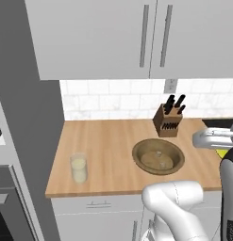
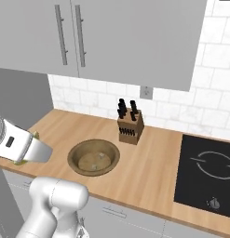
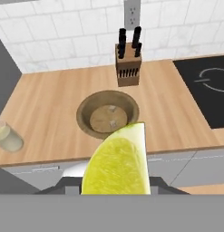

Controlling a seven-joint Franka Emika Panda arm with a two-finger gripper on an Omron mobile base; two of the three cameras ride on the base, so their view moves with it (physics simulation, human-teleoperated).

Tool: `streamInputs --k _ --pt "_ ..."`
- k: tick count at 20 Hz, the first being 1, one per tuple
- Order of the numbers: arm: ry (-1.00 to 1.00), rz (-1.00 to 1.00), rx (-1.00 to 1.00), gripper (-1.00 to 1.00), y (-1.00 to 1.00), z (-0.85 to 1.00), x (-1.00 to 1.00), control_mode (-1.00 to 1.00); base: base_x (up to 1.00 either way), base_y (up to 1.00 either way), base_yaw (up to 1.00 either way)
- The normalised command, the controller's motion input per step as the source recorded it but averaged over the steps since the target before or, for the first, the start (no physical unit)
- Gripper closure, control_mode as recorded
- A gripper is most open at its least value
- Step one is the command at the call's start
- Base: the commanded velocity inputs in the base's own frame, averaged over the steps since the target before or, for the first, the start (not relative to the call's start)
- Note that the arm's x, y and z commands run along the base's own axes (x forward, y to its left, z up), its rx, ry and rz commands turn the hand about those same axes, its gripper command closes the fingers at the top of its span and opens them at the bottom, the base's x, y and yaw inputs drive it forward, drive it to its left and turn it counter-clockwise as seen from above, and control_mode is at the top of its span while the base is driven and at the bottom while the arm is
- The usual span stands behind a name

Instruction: Grab a lemon wedge from the fridge and one ice cube from the ice bowl, and put them in the glass of lemonade.

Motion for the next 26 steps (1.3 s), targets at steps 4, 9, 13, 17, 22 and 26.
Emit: streamInputs --k 4,9,13,17,22,26 --pt "0.0 0.09 0.0 1.0 0.31 -0.01 0.15 -1.0 0.02 0.07 0.02" --pt "0.03 0.3 0.0 1.0 0.82 -0.11 0.44 -1.0 0.0 0.0 0.0" --pt "0.04 0.28 0.0 1.0 0.83 -0.12 0.46 -1.0 0.0 0.0 0.0" --pt "0.0 0.26 -0.04 1.0 0.97 -0.27 0.39 -1.0 0.0 0.0 0.0" --pt "0.01 0.13 -0.16 1.0 0.92 -0.51 0.89 -1.0 0.0 0.0 0.0" --pt "0.11 0.09 -0.21 1.0 0.76 -0.66 0.99 -1.0 0.0 0.0 0.0"
